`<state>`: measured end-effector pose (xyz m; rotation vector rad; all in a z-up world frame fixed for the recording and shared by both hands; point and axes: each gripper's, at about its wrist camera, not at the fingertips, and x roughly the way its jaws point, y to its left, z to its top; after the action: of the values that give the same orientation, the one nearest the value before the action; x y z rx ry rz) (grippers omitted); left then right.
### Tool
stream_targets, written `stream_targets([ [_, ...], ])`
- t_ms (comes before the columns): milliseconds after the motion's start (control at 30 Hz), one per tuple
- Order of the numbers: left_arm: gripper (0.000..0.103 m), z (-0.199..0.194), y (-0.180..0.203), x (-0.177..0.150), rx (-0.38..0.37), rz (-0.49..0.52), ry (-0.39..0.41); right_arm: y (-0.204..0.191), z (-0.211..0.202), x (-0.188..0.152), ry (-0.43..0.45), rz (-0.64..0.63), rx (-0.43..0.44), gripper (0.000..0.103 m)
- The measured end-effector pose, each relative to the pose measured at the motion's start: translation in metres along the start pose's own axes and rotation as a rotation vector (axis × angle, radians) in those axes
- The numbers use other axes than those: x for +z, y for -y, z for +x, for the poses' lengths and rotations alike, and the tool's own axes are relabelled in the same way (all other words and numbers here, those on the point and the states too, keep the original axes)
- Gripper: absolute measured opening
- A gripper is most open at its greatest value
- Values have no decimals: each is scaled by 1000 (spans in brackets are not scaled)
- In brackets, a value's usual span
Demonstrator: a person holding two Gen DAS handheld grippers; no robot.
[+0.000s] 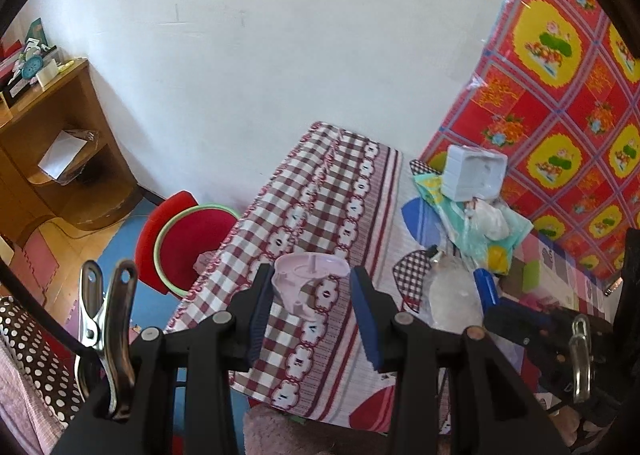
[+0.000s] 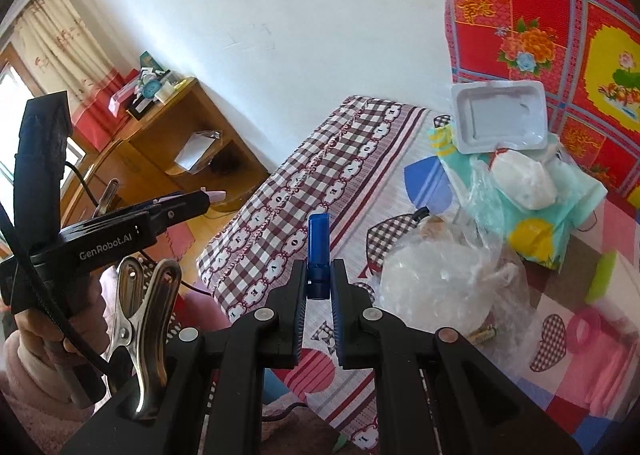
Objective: Collect trash
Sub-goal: 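Carry the pink plastic piece and blue clothespin in both grippers to the red bucket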
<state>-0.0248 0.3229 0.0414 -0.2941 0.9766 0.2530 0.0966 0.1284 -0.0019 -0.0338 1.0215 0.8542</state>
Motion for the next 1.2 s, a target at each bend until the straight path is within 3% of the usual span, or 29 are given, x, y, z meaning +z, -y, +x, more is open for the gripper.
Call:
stream_targets([
  [433, 41, 8, -35, 19, 1, 32, -5, -29, 28, 18, 7, 23, 4, 12],
  [1200, 41, 32, -107, 37, 2, -5, -20, -76, 72, 48, 0, 25, -24, 12],
])
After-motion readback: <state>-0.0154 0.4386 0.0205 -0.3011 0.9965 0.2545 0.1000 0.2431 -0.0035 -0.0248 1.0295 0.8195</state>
